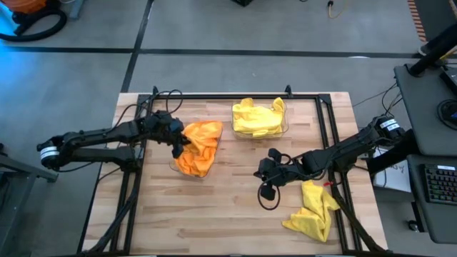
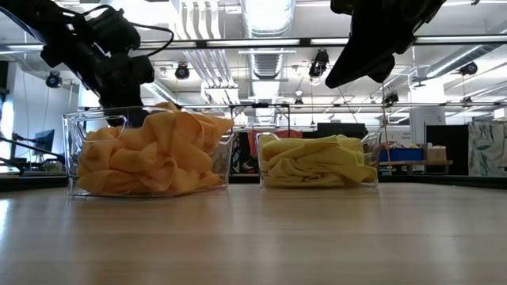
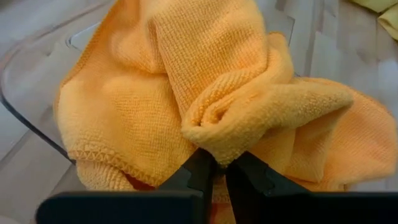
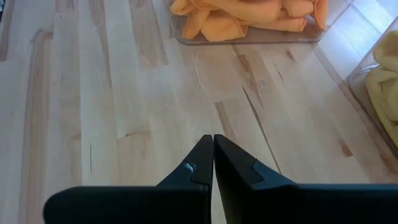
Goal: Sort microfiber towel by color & place in baskets
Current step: Put the orange microfiber towel into the left transparent bin
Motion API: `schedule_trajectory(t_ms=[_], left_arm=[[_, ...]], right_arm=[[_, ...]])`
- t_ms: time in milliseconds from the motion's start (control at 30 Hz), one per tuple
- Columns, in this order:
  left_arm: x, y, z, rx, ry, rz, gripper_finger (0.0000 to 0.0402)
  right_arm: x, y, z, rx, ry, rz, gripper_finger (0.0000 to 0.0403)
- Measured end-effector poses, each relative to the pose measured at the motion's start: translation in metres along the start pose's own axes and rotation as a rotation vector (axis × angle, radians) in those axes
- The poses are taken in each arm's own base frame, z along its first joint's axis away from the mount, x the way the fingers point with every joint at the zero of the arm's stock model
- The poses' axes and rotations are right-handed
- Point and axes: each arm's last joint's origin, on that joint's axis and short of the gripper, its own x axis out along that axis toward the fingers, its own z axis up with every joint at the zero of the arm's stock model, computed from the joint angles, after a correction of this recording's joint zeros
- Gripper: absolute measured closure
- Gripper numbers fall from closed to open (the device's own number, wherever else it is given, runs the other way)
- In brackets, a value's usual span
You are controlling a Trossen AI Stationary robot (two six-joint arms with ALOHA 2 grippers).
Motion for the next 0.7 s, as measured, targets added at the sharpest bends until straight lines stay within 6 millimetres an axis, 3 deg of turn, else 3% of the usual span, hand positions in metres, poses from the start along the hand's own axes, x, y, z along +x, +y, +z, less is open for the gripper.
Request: schedule_trajectory(t_ms=[333,700], left_arm=[[-0.018,-0.007,0.021,0.033,0.036,0.016,0.0296],[-0.056,-0.016,0.047,-0.010,0.139,0.134,0.0191]], right_arm=[[0.000,0.000,0.000,0.000,0.000,0.000,0.0394],[0.000,0.000,0.000,-0.003,0.000,0.000,0.0394]])
